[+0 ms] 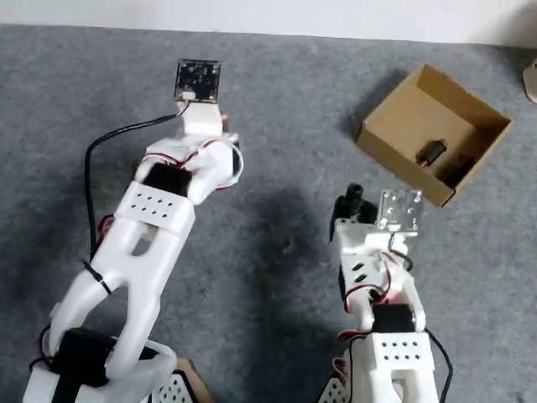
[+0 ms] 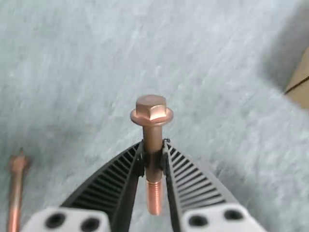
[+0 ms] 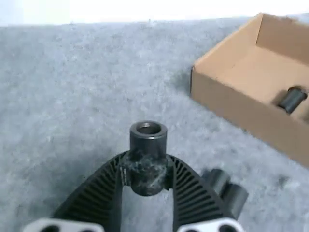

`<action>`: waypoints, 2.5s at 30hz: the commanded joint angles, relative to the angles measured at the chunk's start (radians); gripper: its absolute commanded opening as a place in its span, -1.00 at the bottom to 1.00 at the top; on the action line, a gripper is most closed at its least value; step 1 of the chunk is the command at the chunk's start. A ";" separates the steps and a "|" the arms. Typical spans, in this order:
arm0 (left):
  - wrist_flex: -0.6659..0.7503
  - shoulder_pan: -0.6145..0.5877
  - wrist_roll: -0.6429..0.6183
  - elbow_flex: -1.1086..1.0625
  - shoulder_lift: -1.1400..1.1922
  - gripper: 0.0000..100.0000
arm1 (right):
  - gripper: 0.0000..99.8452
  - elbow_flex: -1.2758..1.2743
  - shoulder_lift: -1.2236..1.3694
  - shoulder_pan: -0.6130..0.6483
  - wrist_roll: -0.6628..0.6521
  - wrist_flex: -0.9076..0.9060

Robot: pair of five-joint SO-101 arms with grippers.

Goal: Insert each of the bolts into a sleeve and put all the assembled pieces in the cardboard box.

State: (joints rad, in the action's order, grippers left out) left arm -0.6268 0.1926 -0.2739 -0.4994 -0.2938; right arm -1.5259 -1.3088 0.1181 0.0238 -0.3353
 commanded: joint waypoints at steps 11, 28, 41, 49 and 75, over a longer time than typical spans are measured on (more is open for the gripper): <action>0.265 0.203 0.012 0.061 -0.087 -0.99 | -0.99 -0.177 -0.125 0.087 -0.012 0.179; 0.287 0.213 -0.126 0.147 -0.185 -0.99 | -0.99 -0.294 -0.166 0.196 -0.017 0.323; 0.282 0.314 0.014 0.085 -0.196 -0.99 | -0.99 -0.294 -0.163 0.202 -0.017 0.321; 0.287 0.387 0.117 -0.045 -0.196 -0.99 | -0.99 -0.294 -0.163 0.168 -0.017 0.321; 0.321 0.389 -0.025 -0.114 -0.389 -0.99 | -0.99 -0.294 -0.162 0.163 -0.017 0.289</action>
State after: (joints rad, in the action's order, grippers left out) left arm -0.3291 0.5639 -0.2739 -0.6206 -0.6391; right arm -1.6763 -1.4576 0.2915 0.0176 -0.0407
